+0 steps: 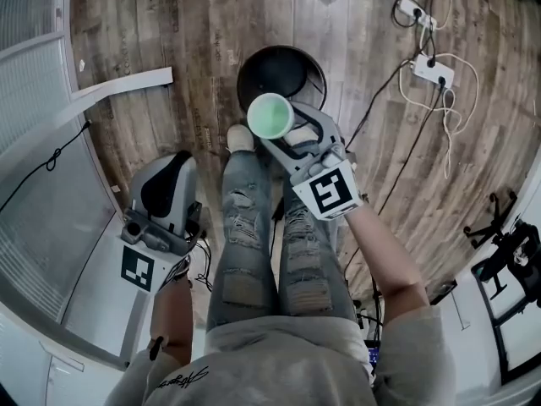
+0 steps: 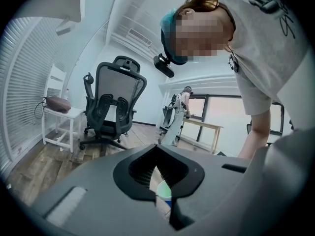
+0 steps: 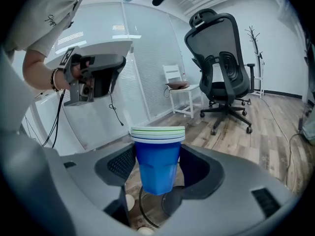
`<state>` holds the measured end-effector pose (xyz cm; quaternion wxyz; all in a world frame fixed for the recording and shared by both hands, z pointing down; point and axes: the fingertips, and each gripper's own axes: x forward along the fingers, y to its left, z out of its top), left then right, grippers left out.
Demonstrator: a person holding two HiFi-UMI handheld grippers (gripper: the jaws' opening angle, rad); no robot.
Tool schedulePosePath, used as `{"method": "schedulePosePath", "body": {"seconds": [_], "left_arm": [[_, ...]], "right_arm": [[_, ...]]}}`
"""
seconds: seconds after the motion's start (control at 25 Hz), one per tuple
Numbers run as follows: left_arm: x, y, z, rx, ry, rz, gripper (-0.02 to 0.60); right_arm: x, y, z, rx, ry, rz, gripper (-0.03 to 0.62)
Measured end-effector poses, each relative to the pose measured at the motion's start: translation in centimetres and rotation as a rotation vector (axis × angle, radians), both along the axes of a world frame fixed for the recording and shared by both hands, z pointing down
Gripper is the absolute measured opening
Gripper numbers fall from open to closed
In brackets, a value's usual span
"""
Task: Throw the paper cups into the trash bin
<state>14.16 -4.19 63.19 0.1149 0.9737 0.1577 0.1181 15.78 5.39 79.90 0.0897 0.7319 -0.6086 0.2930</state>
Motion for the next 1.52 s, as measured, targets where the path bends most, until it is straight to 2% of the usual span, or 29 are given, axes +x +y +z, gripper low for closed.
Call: {"method": "schedulePosePath", "body": {"seconds": [0.52, 0.8, 1.08, 1.52], "left_arm": [[-1.1, -0.8, 1.4, -0.006, -0.027, -0.035, 0.003], [-1.4, -1.2, 1.8, -0.002, -0.035, -0.046, 0.003], [-1.3, -0.8, 2.6, -0.012, -0.054, -0.048, 0.003], [-1.3, -0.9, 2.9, -0.023, -0.06, -0.041, 0.003]], "right_arm": [[0.2, -0.5, 7.0, -0.077, 0.027, -0.027, 0.271], [-0.6, 0.0, 10.8, -0.142, 0.003, -0.034, 0.27], [0.2, 0.0, 13.9, -0.215, -0.009, 0.005, 0.272], [0.7, -0.6, 17.9, -0.337, -0.013, -0.021, 0.271]]}}
